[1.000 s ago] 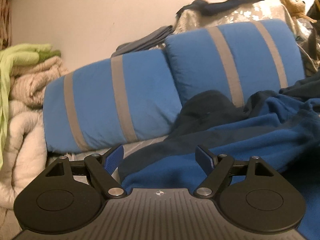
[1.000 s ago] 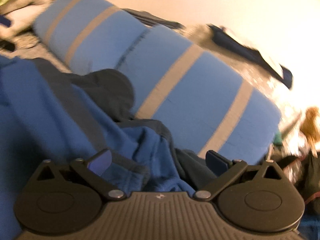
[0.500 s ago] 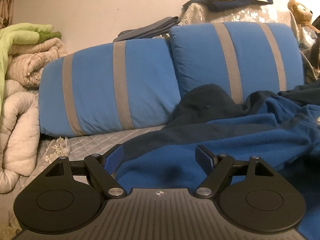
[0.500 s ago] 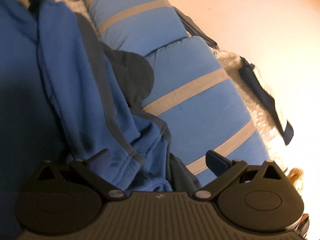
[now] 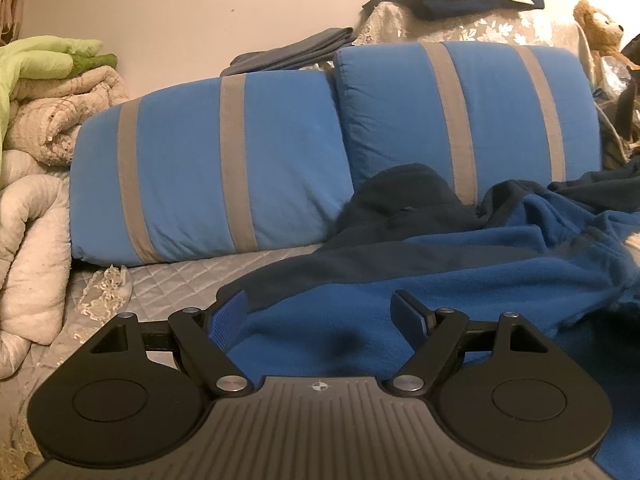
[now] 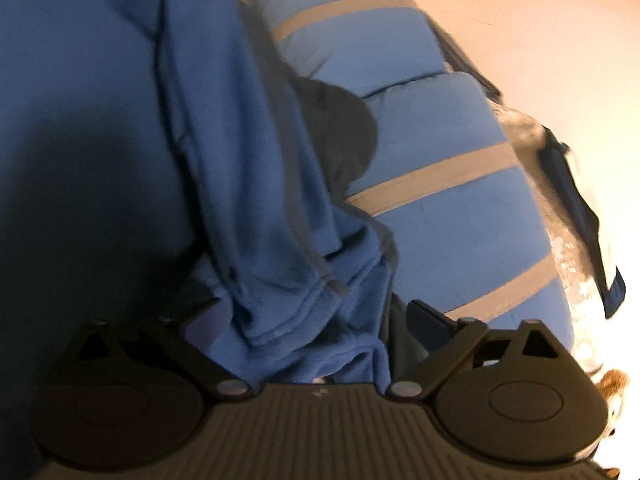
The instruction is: Fold clothes
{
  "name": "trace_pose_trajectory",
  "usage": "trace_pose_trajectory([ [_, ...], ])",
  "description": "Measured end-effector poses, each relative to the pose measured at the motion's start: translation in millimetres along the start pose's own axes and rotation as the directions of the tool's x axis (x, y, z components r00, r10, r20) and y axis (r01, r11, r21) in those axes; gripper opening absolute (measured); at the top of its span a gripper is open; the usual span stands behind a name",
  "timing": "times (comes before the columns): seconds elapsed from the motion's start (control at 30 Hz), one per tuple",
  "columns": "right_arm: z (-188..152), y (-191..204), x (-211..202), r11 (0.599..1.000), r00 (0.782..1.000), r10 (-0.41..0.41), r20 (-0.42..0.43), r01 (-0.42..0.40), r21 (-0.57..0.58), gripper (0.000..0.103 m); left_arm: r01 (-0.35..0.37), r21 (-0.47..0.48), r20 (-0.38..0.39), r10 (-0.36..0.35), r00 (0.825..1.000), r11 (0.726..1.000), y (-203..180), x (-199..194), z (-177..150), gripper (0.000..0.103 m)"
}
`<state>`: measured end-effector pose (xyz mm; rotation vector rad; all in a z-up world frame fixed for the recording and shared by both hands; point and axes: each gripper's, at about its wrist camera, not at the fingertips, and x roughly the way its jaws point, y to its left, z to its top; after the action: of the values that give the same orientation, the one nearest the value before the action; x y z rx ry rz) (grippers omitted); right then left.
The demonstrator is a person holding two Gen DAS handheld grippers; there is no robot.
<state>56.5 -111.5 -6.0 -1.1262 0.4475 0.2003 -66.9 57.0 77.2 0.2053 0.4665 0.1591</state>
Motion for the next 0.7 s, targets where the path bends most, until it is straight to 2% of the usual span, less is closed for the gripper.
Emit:
trace_pose_trajectory([
  [0.1,1,8,11,0.999,1.000,-0.002,-0.026,0.001,-0.040,0.086,0.004,0.004,-0.006,-0.004,1.000,1.000,-1,1,0,0.079],
  [0.23,2,18,24,0.995,0.999,0.007,-0.039,-0.011,-0.097,0.083,0.002,0.003,-0.013,-0.002,1.000,1.000,-1,2,-1,0.079],
  [0.33,2,23,32,0.992,0.999,0.017,-0.042,-0.022,-0.123,0.076,0.000,0.004,-0.018,0.000,1.000,1.000,-1,3,-2,0.079],
  [0.4,2,25,38,0.992,0.998,0.022,-0.060,-0.029,-0.126,0.055,-0.001,0.004,-0.023,0.001,1.000,1.000,0,5,-3,0.079],
  [0.43,2,26,40,0.991,0.997,0.024,-0.069,-0.033,-0.127,0.049,-0.001,0.004,-0.026,0.001,1.000,1.000,1,6,-4,0.079],
  [0.47,2,25,42,0.992,0.997,0.022,-0.078,-0.032,-0.121,0.035,0.000,0.003,-0.028,0.000,1.000,1.000,2,6,-4,0.079],
  [0.5,2,23,42,0.994,0.997,0.009,-0.081,-0.017,-0.107,0.029,-0.002,0.003,-0.031,0.002,1.000,1.000,3,7,-4,0.079],
  [0.6,8,3,35,0.996,0.994,-0.094,-0.053,0.094,-0.010,0.028,-0.022,0.000,-0.030,0.022,0.999,1.000,10,8,-4,0.079],
  [0.7,14,-18,30,0.975,0.980,-0.197,-0.036,0.200,0.099,0.028,-0.070,-0.002,-0.027,0.069,0.997,0.998,18,9,-3,0.079],
])
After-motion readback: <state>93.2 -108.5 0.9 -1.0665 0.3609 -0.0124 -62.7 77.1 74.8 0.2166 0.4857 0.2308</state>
